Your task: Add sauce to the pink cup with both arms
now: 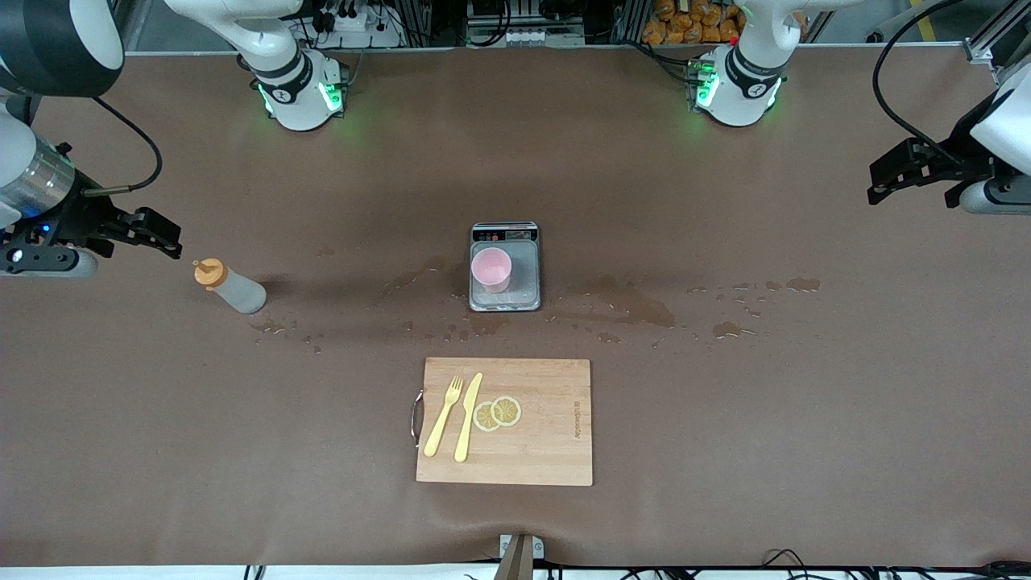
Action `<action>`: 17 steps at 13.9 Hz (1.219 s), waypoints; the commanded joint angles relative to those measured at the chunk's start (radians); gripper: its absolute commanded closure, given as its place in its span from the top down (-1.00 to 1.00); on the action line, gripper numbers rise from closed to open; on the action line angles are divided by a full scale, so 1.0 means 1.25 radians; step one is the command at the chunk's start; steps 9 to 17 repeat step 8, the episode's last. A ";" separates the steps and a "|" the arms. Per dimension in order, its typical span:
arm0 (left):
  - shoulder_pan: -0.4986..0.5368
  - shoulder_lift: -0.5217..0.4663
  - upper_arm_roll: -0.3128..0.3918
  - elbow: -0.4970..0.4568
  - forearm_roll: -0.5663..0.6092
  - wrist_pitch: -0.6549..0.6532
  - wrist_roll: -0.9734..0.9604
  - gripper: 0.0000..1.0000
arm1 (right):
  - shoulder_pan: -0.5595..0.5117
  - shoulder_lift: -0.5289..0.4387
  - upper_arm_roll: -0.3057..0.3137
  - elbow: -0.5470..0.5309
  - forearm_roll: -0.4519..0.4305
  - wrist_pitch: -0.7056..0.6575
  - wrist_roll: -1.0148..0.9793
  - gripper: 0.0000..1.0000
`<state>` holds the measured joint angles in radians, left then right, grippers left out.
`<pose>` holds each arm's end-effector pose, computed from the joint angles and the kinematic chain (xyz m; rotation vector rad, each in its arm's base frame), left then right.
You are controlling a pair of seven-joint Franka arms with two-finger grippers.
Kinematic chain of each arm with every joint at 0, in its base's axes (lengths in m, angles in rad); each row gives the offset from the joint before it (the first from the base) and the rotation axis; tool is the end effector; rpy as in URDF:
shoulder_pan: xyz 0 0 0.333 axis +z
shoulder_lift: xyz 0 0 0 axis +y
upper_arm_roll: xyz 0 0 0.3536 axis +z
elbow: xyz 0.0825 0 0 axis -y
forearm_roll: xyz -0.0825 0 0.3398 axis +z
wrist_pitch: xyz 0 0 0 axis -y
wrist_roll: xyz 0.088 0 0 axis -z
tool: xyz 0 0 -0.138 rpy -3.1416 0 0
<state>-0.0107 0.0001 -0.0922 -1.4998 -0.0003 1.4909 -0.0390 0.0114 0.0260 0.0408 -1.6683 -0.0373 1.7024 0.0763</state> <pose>0.4997 -0.0516 0.6542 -3.1396 0.1004 0.0141 0.5277 0.0226 0.5872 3.1061 -0.0301 0.0162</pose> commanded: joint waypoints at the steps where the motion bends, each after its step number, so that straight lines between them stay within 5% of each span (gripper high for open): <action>1: 0.000 -0.009 0.000 -0.003 0.004 0.005 0.013 1.00 | -0.008 0.009 0.004 0.019 -0.012 -0.010 -0.009 1.00; 17: 0.000 -0.007 0.000 -0.003 0.004 0.005 0.013 1.00 | -0.013 0.007 0.004 0.020 -0.012 -0.014 -0.011 1.00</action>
